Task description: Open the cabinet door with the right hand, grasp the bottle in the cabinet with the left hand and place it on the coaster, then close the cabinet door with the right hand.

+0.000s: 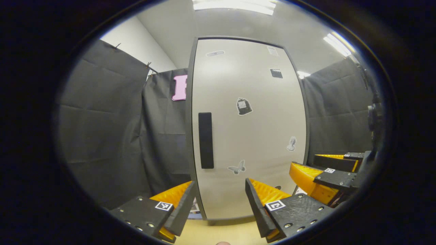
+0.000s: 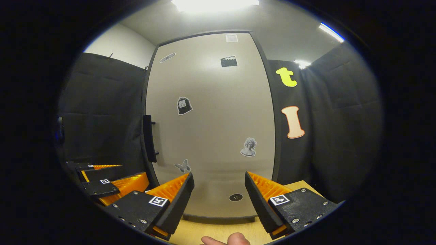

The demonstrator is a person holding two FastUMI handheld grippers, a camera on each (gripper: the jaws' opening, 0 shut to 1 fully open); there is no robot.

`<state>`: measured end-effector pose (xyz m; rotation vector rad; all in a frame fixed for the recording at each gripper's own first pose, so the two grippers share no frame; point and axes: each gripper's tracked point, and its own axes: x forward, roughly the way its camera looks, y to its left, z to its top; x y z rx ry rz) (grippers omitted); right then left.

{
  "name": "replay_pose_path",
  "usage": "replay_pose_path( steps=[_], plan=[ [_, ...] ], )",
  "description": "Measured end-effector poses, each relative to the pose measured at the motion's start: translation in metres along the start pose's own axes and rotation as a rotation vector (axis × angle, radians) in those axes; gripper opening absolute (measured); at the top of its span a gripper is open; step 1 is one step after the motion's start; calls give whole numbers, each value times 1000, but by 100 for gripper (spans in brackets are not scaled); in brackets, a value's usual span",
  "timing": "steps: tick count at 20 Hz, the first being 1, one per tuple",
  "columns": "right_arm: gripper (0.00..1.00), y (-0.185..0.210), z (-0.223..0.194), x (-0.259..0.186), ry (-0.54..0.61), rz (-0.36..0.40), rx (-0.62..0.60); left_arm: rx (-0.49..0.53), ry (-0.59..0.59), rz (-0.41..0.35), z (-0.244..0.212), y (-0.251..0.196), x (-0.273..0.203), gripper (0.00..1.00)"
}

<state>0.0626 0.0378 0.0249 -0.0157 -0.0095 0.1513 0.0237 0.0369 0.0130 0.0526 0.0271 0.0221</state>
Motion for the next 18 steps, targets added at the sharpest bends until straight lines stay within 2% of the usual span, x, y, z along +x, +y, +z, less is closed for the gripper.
replay_pose_path(
  steps=[2, 4, 7, 8, 9, 10, 11, 14, 16, 18],
  plan=[
    [93, 8, 3, 11, 2, 8, -19, 7, -1, 11, -3, 10, -8, 80],
    [93, 22, 7, 22, -8, 36, -29, 6, 0, 15, -6, 18, -17, 83],
    [93, 40, 14, 37, -24, 53, -50, 7, 3, 26, -11, 31, -28, 80],
    [93, 46, 17, 40, -29, 58, -54, 11, 6, 30, -13, 37, -32, 85],
    [93, 52, 20, 43, -33, 68, -51, 13, 4, 33, -15, 42, -36, 86],
    [93, 59, 23, 45, -38, 75, -51, 16, 5, 37, -17, 47, -39, 83],
    [93, 66, 26, 48, -44, 84, -54, 19, 10, 43, -21, 54, -44, 86],
    [93, 83, 32, 55, -54, 101, -57, 12, 32, 51, -35, 68, -52, 83],
    [93, 96, 33, 58, -56, 116, -55, 4, 45, 50, -43, 75, -58, 86],
    [93, 111, 36, 62, -63, 134, -62, 1, 47, 62, -48, 84, -65, 83]
  ],
)
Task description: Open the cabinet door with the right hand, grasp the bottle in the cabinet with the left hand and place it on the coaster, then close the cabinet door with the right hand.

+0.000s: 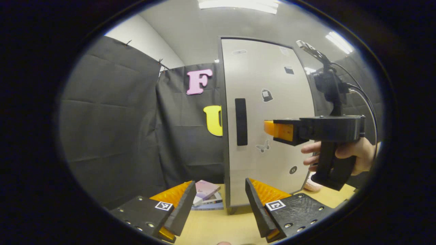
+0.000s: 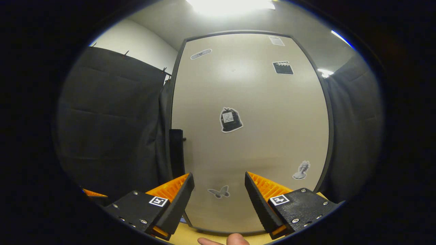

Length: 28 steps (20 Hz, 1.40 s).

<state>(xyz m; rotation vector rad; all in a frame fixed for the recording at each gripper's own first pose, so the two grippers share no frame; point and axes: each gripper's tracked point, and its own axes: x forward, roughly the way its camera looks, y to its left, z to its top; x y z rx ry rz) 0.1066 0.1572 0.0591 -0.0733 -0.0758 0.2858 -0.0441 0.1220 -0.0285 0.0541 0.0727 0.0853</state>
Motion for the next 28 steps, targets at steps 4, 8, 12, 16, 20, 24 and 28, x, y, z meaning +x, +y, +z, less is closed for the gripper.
replay_pose_path(
  steps=[4, 8, 12, 16, 20, 24, 28],
  plan=[
    [93, 33, 3, 17, 1, 48, 6, -17, 26, 28, -15, 21, -15, 85],
    [93, 62, 1, 37, 9, 104, 41, -30, 33, 75, -22, 47, -23, 83],
    [86, 71, -5, 53, 37, 108, 31, -64, 42, 90, -27, 61, -26, 83],
    [41, 71, -12, 56, 43, 90, -121, -68, 50, 109, -32, 73, -27, 83],
    [31, 70, -13, 57, 79, 122, -33, -86, 66, 109, -42, 72, -25, 83],
    [26, 70, -14, 55, 95, 119, -67, -78, 59, 100, -38, 68, -25, 85],
    [23, 70, -14, 51, 110, 144, -59, -73, 59, 97, -39, 68, -23, 86]
  ],
)
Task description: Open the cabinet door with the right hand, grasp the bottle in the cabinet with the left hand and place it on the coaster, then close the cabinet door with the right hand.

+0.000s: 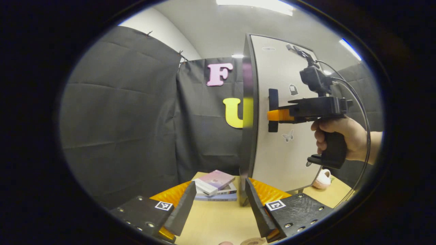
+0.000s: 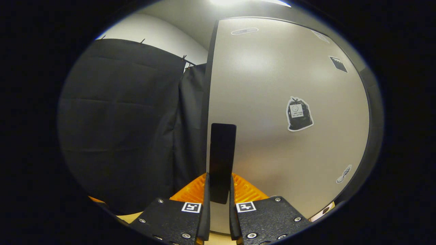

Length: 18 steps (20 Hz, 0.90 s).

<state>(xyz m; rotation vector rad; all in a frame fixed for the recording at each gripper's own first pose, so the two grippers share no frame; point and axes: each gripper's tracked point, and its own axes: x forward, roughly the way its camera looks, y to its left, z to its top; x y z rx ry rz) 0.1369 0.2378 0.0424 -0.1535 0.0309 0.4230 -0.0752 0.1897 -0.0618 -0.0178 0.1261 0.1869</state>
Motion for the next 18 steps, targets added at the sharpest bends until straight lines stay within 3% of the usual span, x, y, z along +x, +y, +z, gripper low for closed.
replay_pose_path(
  steps=[5, 6, 18],
  plan=[
    [17, 2, 1, -7, 17, 47, 7, 5, 2, -3, 0, -4, -9, 83],
    [17, 2, 0, -8, 19, 58, 3, 5, -1, -6, 1, -6, -13, 86],
    [17, -3, -3, -23, 30, 191, -15, 40, 20, -37, -4, -38, -22, 83]
  ],
)
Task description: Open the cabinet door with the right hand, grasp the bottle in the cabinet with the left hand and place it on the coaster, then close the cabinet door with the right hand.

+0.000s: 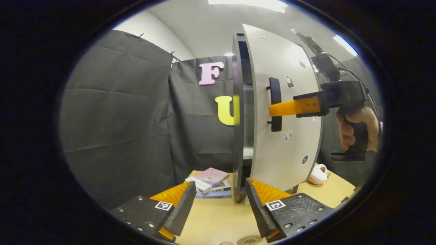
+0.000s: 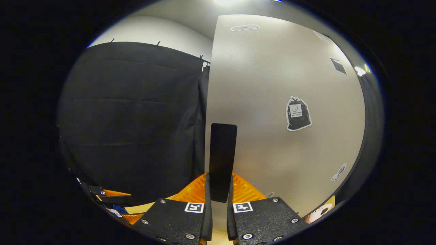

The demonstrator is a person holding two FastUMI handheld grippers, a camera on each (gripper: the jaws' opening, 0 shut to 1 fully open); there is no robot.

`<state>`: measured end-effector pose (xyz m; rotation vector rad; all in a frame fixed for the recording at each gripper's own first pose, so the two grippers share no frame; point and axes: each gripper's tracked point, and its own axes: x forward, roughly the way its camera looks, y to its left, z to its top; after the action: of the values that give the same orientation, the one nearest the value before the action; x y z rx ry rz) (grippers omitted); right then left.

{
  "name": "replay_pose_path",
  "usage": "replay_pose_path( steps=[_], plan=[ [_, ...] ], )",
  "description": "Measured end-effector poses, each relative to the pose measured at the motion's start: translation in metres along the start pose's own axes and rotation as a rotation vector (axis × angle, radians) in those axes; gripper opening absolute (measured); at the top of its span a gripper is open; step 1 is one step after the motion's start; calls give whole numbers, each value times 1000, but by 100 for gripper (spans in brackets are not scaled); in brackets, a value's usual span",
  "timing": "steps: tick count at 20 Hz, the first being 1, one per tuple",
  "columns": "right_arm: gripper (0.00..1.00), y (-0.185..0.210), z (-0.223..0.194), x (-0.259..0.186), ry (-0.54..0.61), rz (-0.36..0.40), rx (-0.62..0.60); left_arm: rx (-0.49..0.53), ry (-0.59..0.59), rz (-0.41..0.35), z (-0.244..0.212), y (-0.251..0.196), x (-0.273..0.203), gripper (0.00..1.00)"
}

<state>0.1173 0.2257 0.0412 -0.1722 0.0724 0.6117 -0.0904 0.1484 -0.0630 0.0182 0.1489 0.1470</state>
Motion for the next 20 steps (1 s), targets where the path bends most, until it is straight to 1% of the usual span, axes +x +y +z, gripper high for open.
replay_pose_path(
  steps=[3, 4, 7, 9, 12, 14, 17, 18, 19, 20],
  plan=[
    [17, -2, -1, -1, 1, 29, 1, 10, 5, 0, -2, -3, 2, 86],
    [17, -2, -2, -3, 2, 41, 1, 13, 8, 1, -3, -4, 3, 83],
    [16, -4, -3, -8, 11, 88, -1, 26, 18, -2, -3, -8, 2, 83],
    [17, -6, -5, -11, 20, 121, -7, 44, 27, 13, -2, -10, -2, 85],
    [16, -8, -7, -16, 23, 167, -8, 47, 12, 35, 3, -18, -8, 86],
    [17, -9, -6, -23, 25, 196, -4, 49, 13, 59, 4, -28, -16, 85],
    [17, -10, -4, -35, 27, 236, -2, 47, 8, 71, 11, -47, -28, 86],
    [17, -11, -4, -38, 28, 250, -3, 54, 8, 77, 11, -53, -34, 83],
    [17, -12, -4, -41, 30, 265, -3, 60, 8, 89, 11, -56, -38, 85],
    [17, -12, -5, -43, 33, 280, -1, 61, 9, 101, 11, -58, -41, 85]
  ],
)
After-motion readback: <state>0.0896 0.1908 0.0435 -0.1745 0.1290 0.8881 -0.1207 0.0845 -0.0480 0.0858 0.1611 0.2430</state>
